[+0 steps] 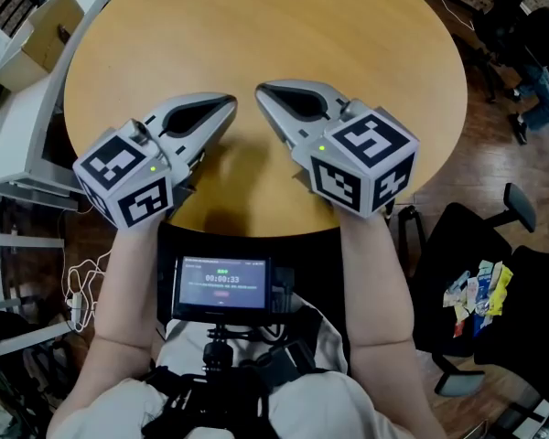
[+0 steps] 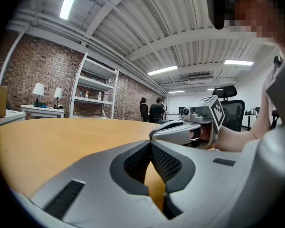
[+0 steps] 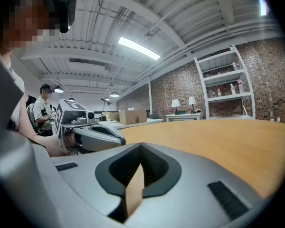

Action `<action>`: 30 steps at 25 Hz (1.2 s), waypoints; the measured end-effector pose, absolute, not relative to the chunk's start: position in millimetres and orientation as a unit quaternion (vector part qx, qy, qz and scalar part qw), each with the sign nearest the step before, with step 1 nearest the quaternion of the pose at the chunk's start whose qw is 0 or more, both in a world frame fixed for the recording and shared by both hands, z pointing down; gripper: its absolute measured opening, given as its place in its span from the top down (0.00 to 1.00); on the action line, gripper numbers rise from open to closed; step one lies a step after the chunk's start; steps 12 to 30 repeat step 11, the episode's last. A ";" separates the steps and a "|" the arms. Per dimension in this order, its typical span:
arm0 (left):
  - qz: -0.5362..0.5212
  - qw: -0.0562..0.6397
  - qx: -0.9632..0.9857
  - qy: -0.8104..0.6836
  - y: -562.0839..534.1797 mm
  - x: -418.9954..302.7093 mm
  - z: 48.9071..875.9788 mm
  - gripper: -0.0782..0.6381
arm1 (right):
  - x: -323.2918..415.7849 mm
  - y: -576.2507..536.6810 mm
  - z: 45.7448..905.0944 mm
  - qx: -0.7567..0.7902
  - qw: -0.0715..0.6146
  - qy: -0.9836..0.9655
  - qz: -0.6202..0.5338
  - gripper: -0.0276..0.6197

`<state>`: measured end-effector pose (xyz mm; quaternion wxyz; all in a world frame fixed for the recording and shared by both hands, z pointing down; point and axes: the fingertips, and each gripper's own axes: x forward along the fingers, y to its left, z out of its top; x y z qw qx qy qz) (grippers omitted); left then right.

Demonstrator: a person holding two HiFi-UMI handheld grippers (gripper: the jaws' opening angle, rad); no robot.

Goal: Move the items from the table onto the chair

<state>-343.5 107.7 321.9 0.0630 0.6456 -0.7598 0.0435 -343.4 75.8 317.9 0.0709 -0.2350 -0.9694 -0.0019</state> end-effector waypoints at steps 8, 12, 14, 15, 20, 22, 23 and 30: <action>0.043 0.063 0.646 -0.760 108.1 -342.9 321.5 0.88 | -343.0 76.2 317.4 -0.235 0.071 -0.969 -0.003 0.95; 0.043 0.062 0.646 -0.760 107.4 -343.8 320.2 0.88 | -343.9 75.6 316.1 -0.235 0.069 -0.970 -0.003 0.95; 0.043 0.062 0.646 -0.760 107.4 -343.8 320.2 0.88 | -343.9 75.6 316.1 -0.235 0.069 -0.970 -0.003 0.95; 0.043 0.062 0.646 -0.760 107.4 -343.8 320.2 0.88 | -343.9 75.6 316.1 -0.235 0.069 -0.970 -0.003 0.95; 0.043 0.062 0.646 -0.760 107.4 -343.8 320.2 0.88 | -343.9 75.6 316.1 -0.235 0.069 -0.970 -0.003 0.95; 0.043 0.062 0.646 -0.760 107.4 -343.8 320.2 0.88 | -343.9 75.6 316.1 -0.235 0.069 -0.970 -0.003 0.95; 0.043 0.062 0.646 -0.760 107.4 -343.8 320.2 0.88 | -343.9 75.6 316.1 -0.235 0.069 -0.970 -0.003 0.95; 0.043 0.062 0.646 -0.760 107.4 -343.8 320.2 0.88 | -343.9 75.6 316.1 -0.235 0.069 -0.970 -0.003 0.95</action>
